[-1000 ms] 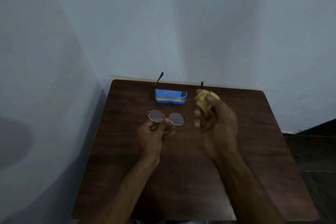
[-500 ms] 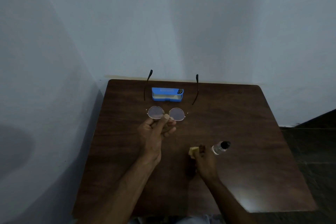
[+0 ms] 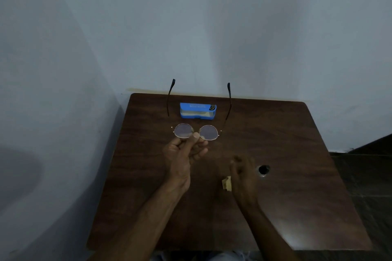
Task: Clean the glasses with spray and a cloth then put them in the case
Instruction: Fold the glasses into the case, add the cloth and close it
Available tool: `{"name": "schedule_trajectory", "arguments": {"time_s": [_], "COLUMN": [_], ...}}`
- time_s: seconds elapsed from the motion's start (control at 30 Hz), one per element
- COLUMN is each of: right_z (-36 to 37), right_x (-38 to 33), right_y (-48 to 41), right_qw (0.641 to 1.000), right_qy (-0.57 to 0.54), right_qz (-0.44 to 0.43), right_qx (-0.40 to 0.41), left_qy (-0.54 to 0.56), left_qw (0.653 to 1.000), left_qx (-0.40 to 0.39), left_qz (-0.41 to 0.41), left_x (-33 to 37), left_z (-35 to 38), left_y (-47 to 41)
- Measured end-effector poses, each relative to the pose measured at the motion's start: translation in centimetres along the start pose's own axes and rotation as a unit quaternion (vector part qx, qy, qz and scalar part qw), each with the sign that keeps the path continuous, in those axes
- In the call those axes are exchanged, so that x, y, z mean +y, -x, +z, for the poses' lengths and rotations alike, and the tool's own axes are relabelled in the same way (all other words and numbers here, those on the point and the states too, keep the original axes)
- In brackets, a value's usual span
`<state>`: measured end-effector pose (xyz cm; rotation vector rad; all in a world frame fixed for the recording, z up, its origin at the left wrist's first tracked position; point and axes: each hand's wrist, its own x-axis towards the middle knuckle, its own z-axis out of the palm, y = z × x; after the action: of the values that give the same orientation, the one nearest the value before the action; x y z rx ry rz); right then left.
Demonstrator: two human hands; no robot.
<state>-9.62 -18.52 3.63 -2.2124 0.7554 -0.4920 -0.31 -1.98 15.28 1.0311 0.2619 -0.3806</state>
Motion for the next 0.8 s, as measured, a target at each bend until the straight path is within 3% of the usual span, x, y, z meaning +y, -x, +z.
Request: {"name": "schedule_trajectory", "arguments": {"time_s": [0.1, 0.27, 0.43, 0.63, 0.8], "right_z": [-3.6, -5.3, -4.8, -5.1, -5.7], "right_x": [-7.5, -12.7, -13.0, -13.5, -13.4], "right_y": [-1.1, -3.0, -3.8, -4.0, -4.2], "right_qw": [0.983, 0.962, 0.961, 0.948, 0.923], "right_qy": [-0.141, -0.195, -0.15, -0.002, 0.097], "right_qz": [-0.063, -0.158, -0.206, -0.318, -0.37], "right_qx": [0.103, 0.107, 0.104, -0.014, -0.044], "left_qy": [-0.001, -0.013, -0.019, -0.049, -0.07], "left_qw": [1.0, 0.999, 0.999, 0.997, 0.995], "left_qx": [0.006, 0.007, 0.016, 0.012, 0.016], "left_qz": [0.011, 0.03, 0.04, 0.063, 0.073], "left_x": [0.0, -0.2, -0.2, -0.2, -0.3], "left_z": [0.2, 1.0, 1.2, 1.2, 1.2], "left_y": [0.2, 0.7, 1.1, 1.4, 1.4]}}
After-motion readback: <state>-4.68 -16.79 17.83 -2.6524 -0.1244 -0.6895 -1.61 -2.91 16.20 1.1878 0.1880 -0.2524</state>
